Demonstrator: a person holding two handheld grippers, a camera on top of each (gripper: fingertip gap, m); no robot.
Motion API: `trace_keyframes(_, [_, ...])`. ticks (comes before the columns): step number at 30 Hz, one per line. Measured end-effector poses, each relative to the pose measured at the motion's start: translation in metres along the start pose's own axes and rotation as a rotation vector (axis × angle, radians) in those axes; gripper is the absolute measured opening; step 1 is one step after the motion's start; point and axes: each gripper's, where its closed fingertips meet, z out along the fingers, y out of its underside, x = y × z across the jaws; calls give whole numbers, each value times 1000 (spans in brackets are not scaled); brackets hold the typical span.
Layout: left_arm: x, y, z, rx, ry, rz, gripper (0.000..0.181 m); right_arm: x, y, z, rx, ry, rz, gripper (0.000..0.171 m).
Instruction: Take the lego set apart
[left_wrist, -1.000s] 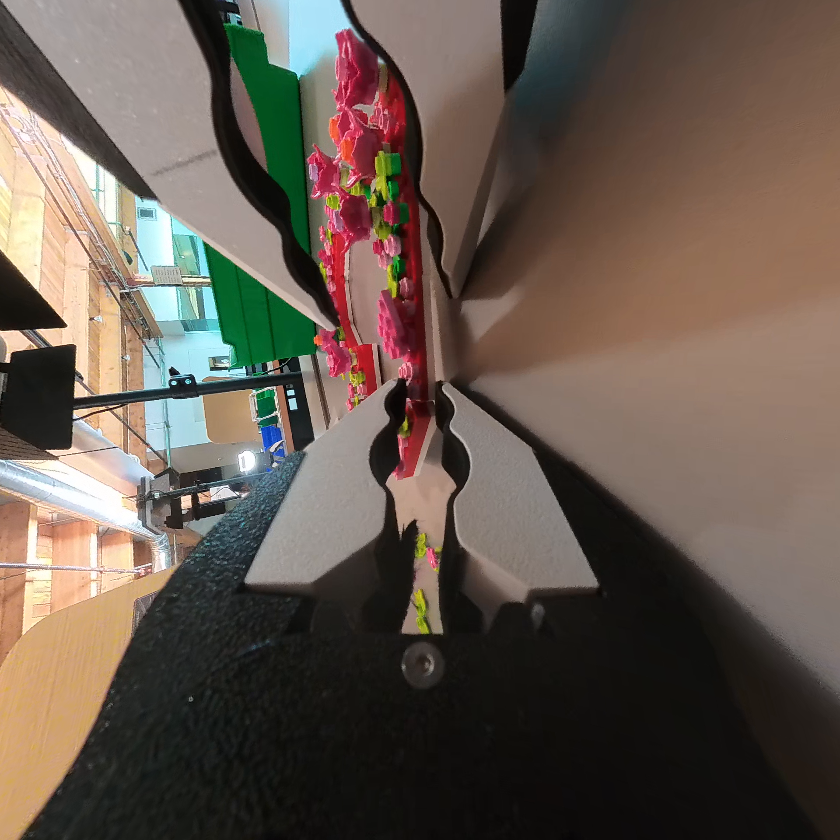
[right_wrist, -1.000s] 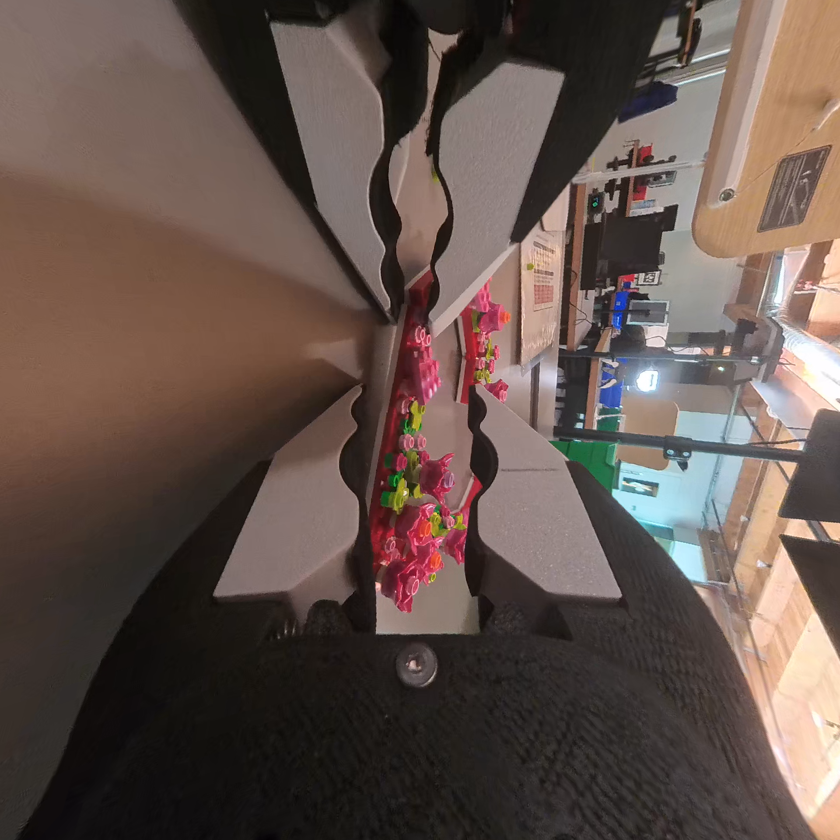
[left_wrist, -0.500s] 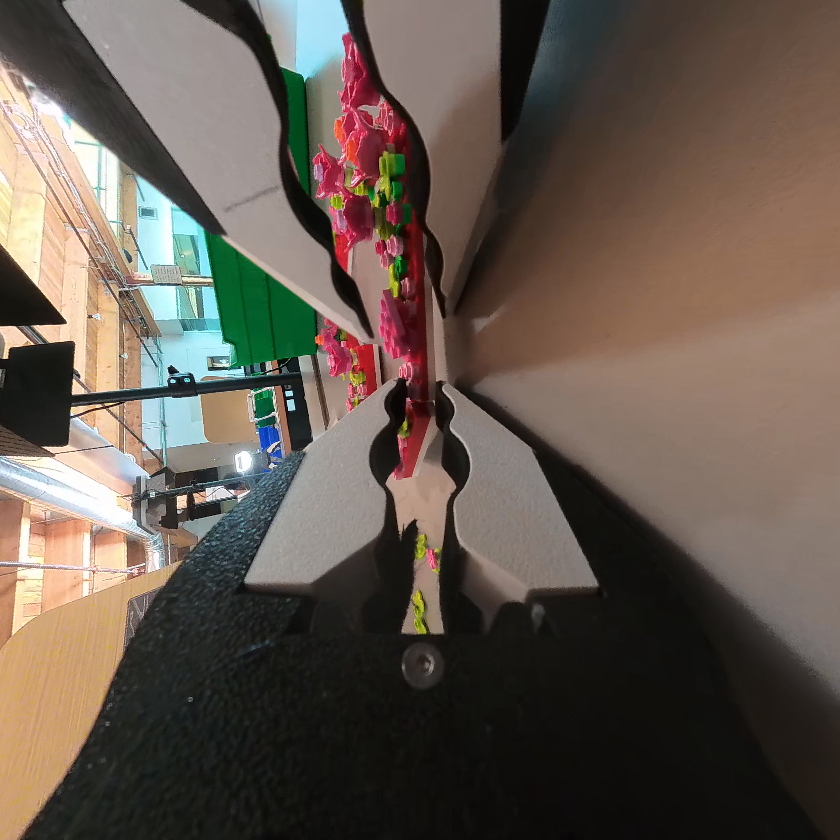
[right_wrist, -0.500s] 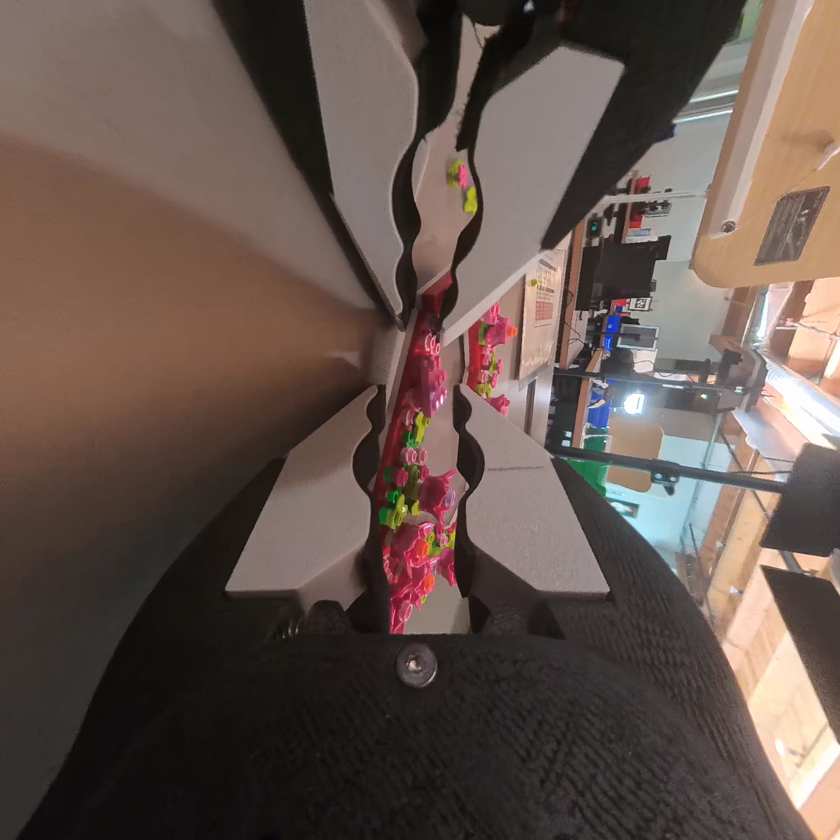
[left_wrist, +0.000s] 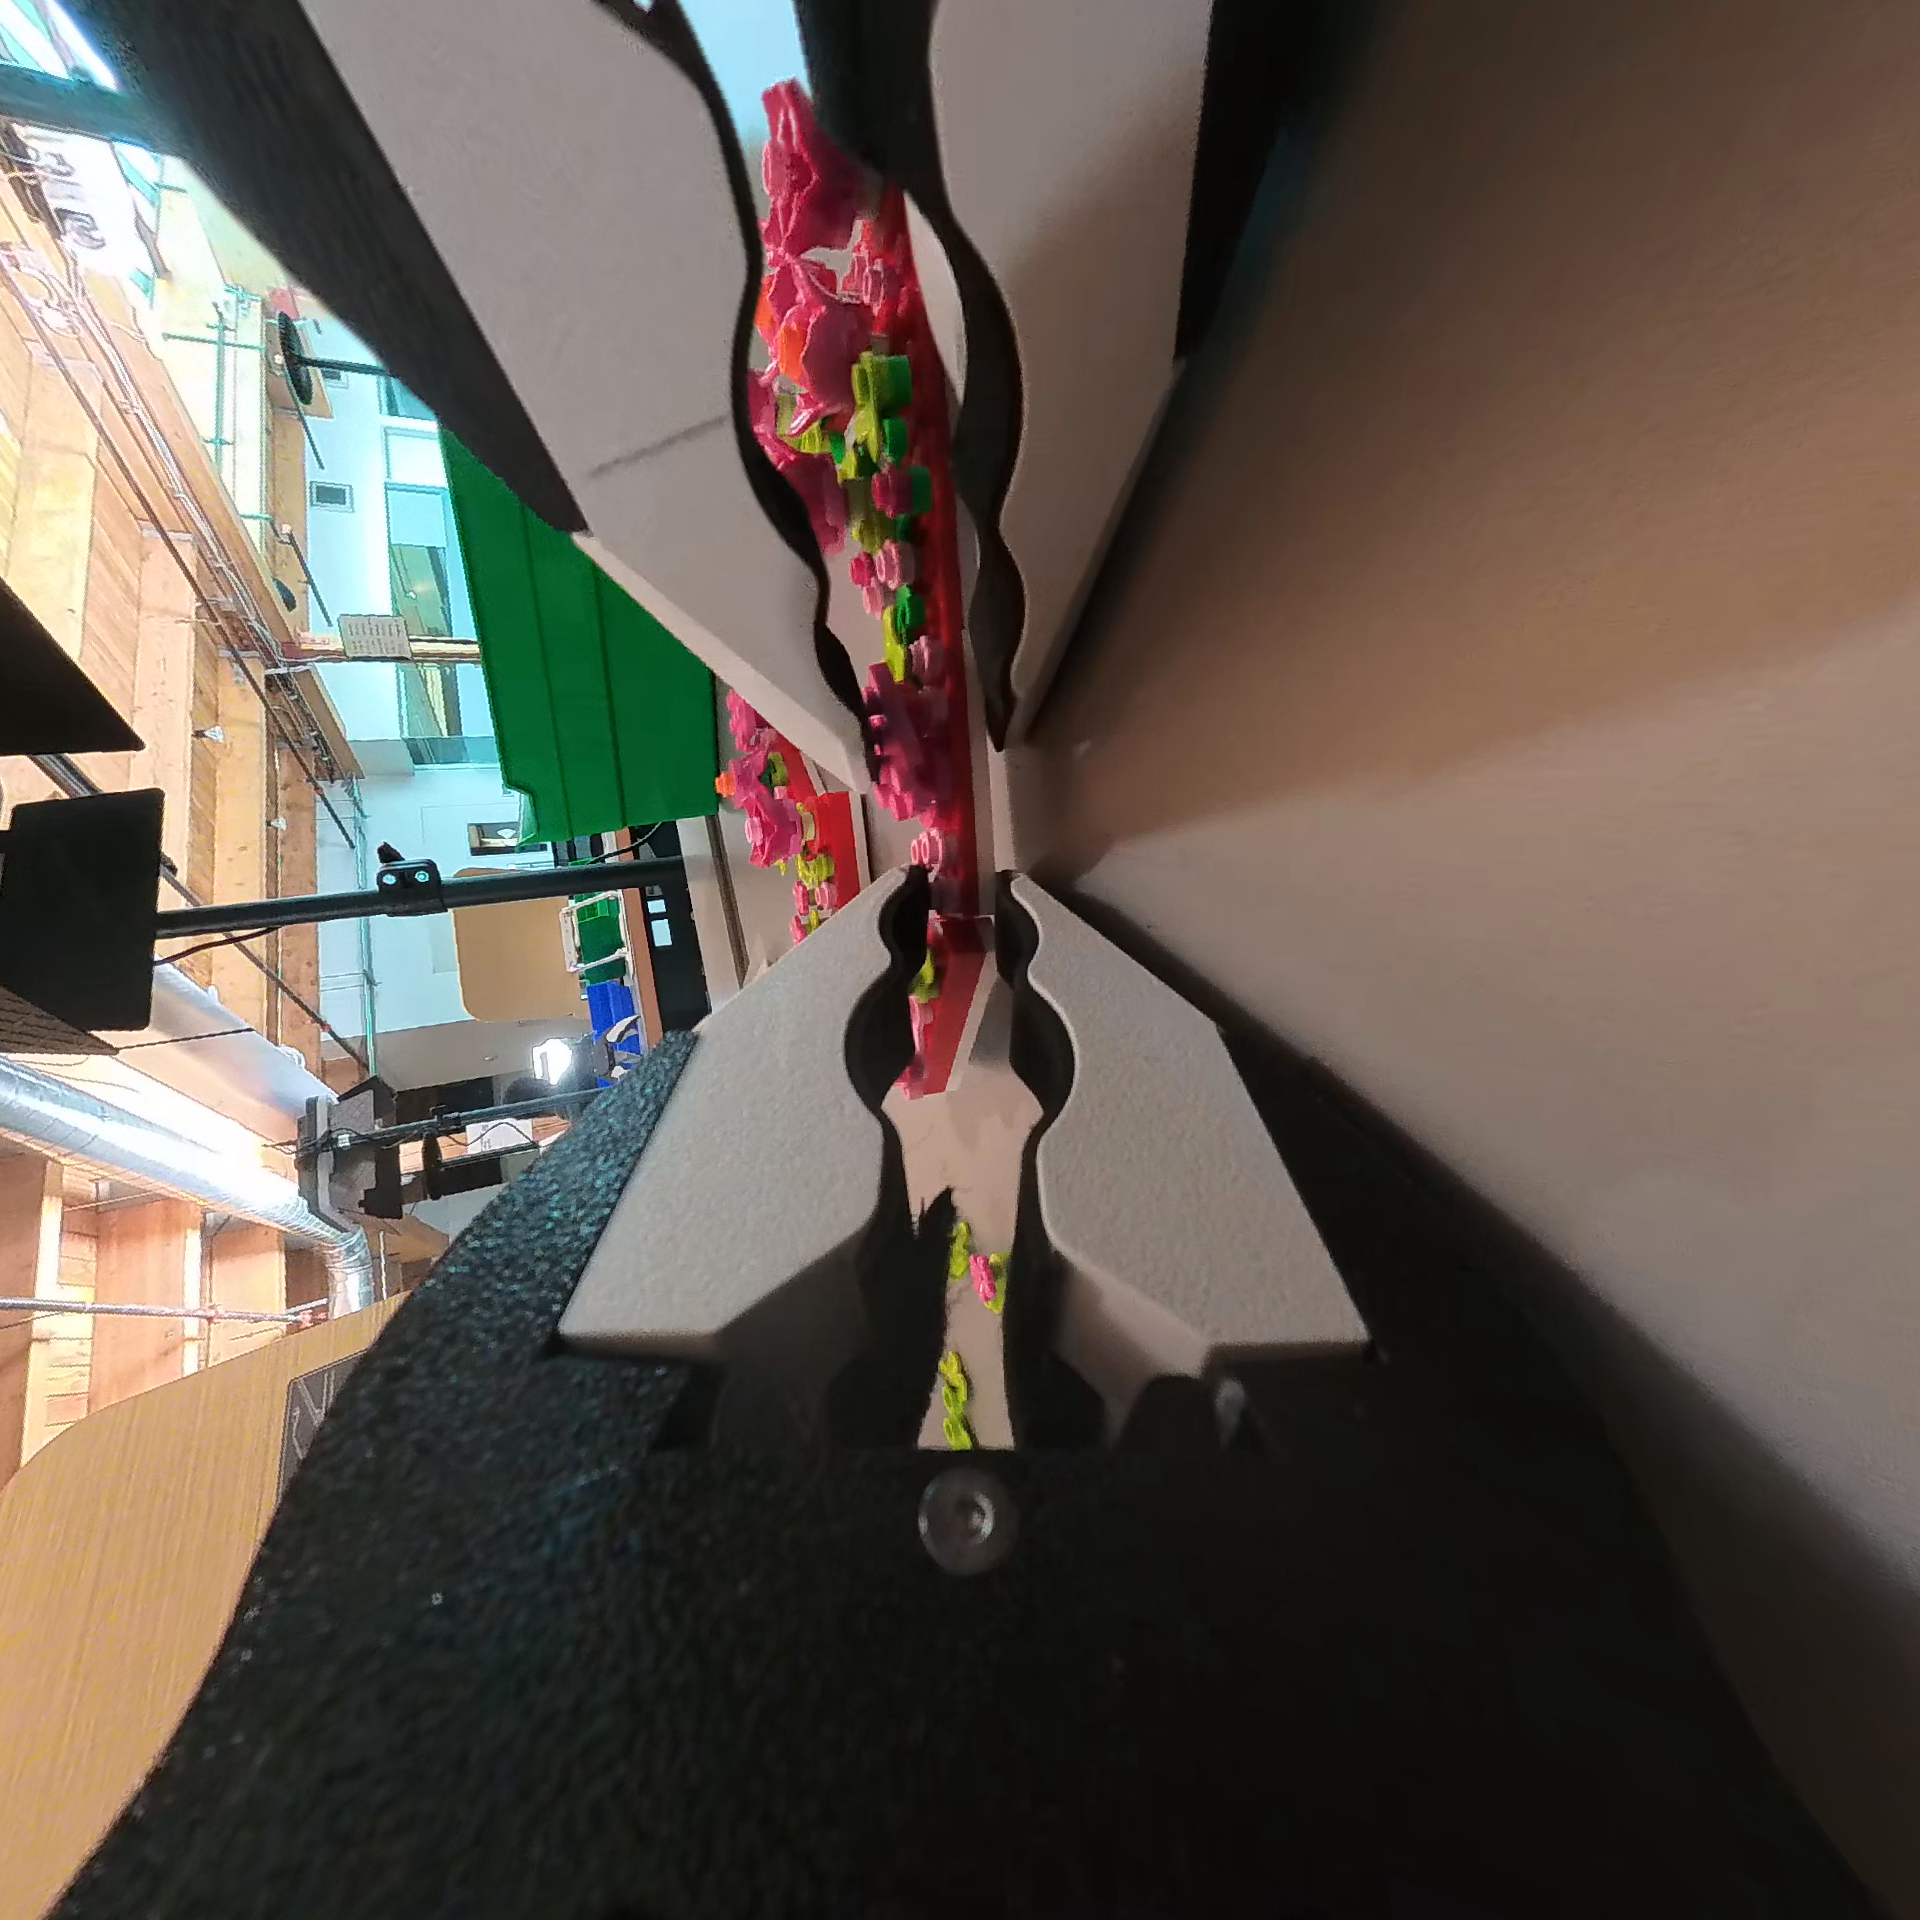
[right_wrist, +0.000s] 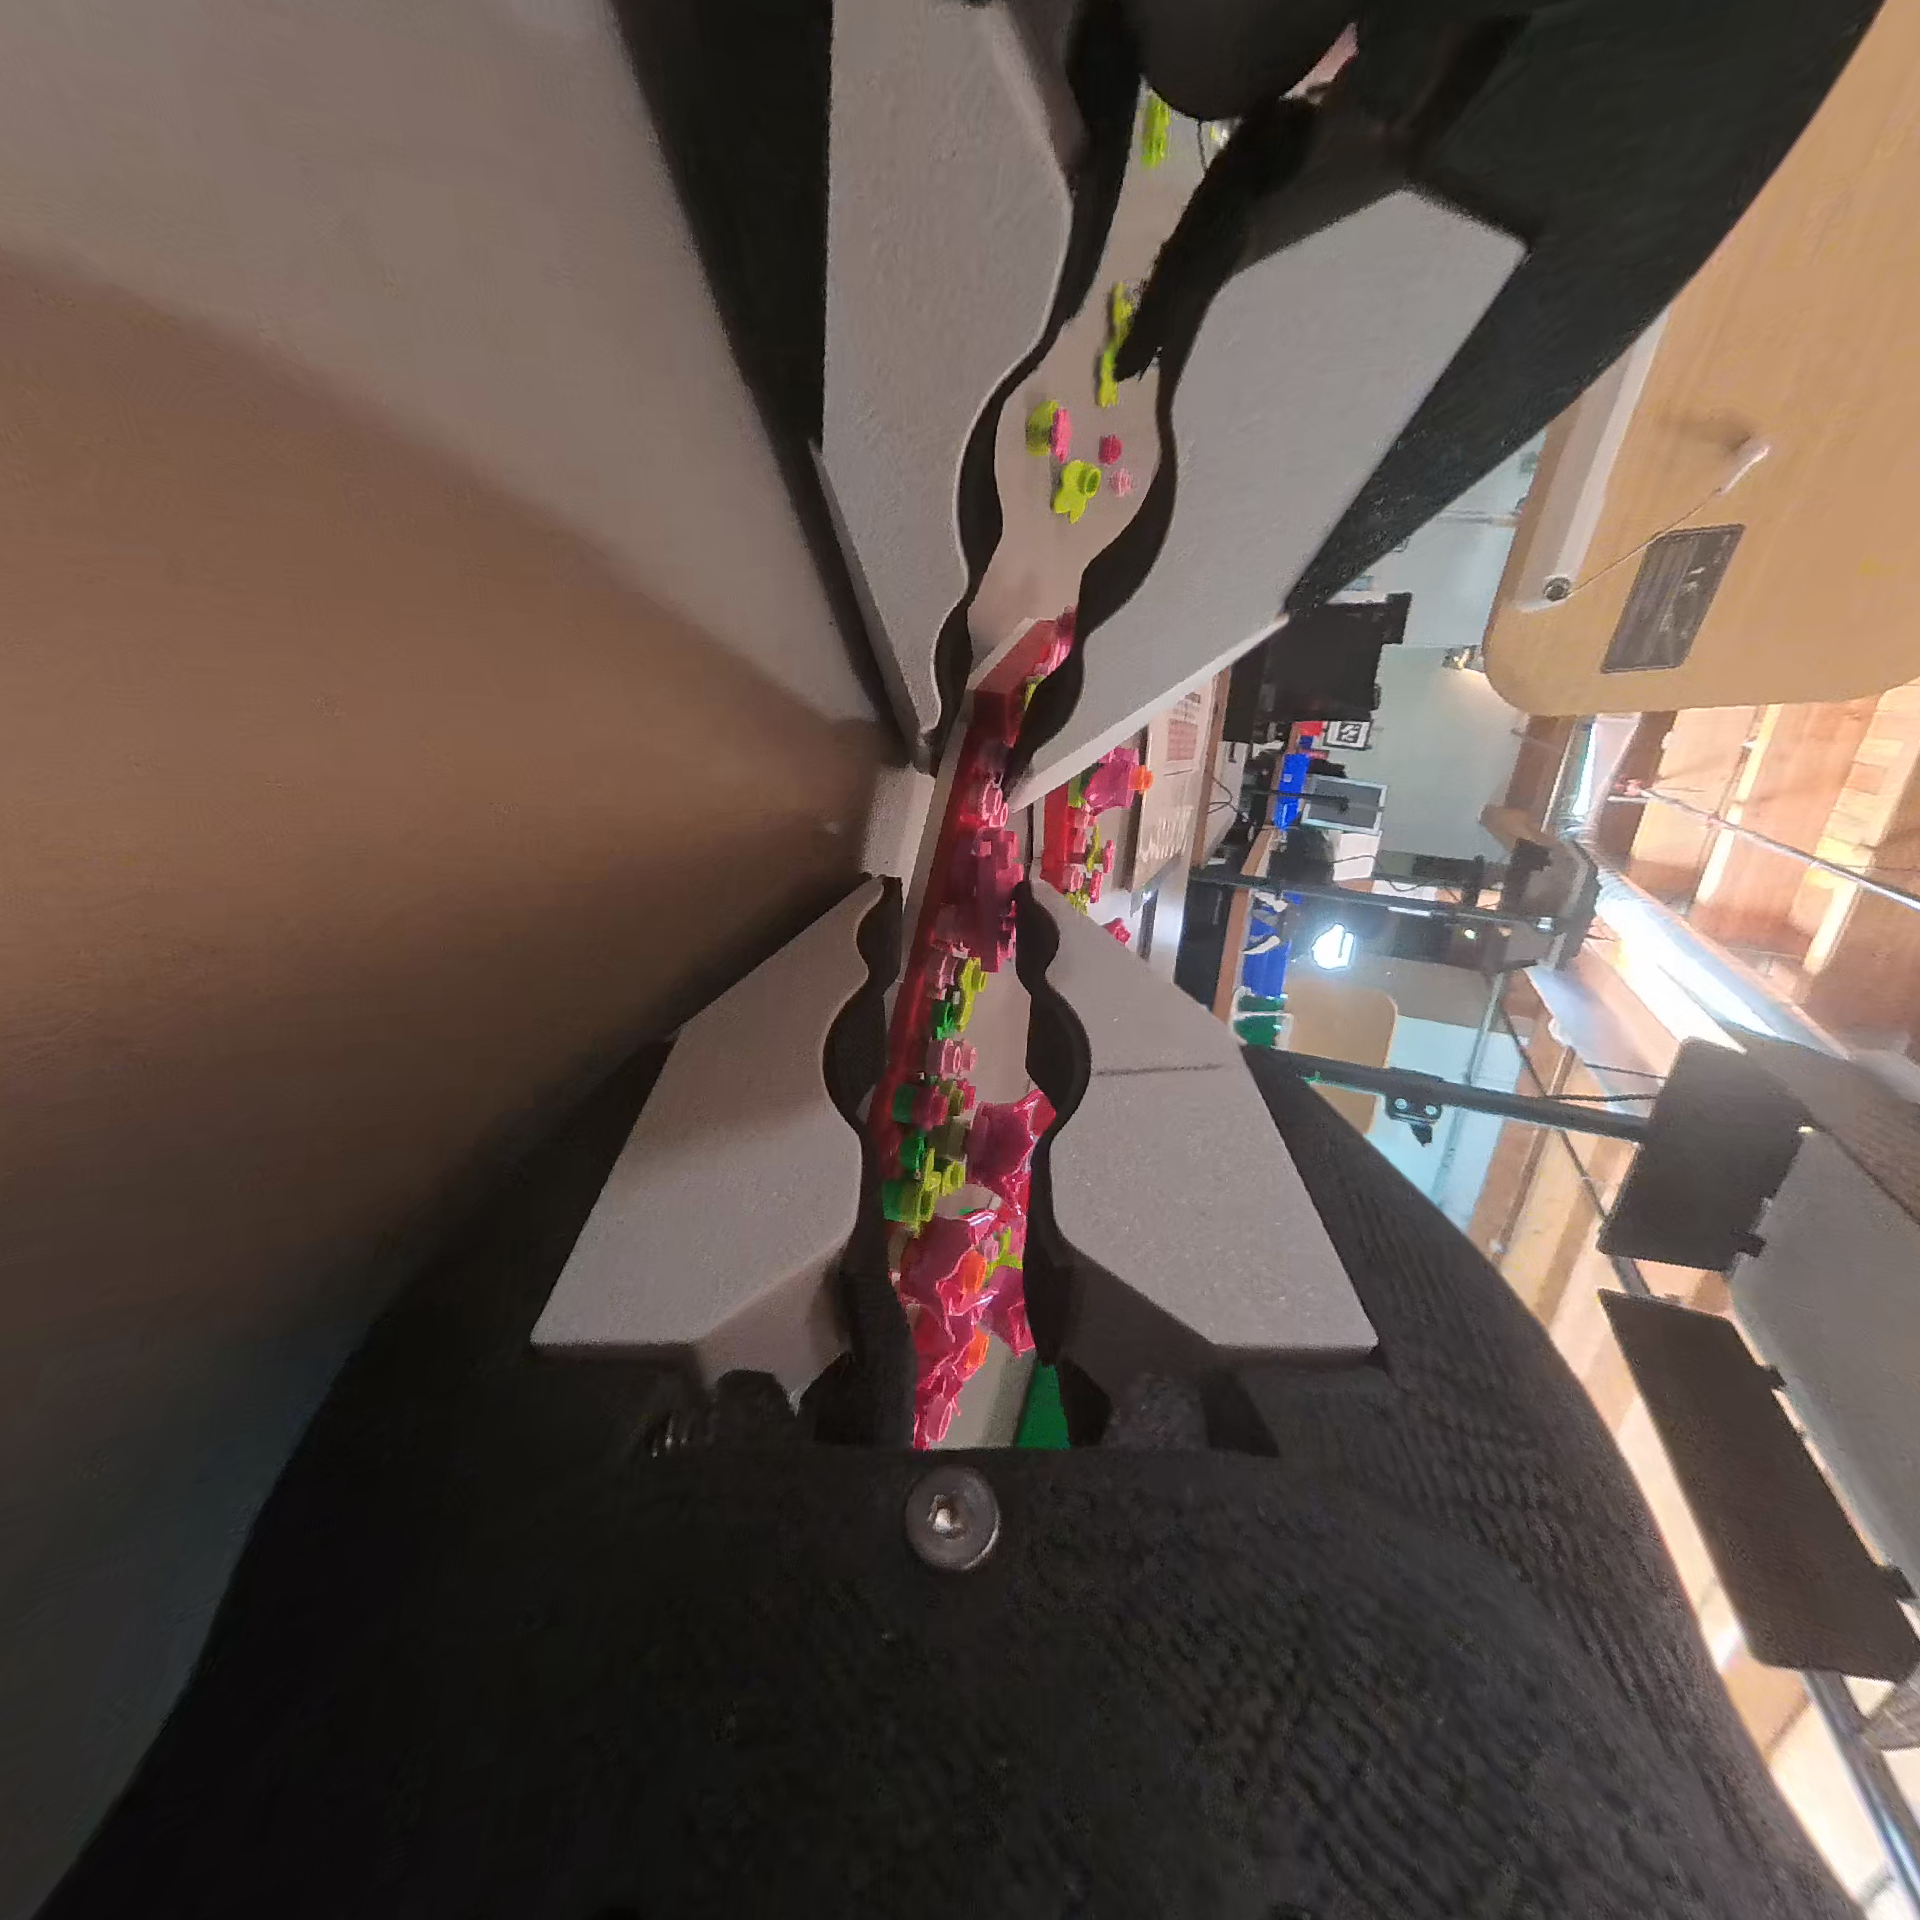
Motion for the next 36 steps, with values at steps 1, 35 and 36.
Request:
trace_keyframes(1, [0, 0, 0, 0, 0, 0, 10, 0, 0, 0, -2, 1, -8, 21])
trace_keyframes(35, [-1, 2, 0, -9, -2, 5, 9, 1, -2, 1, 33, -4, -52, 21])
trace_keyframes(36, [-1, 2, 0, -9, -3, 8, 9, 1, -2, 1, 36, -4, -39, 21])
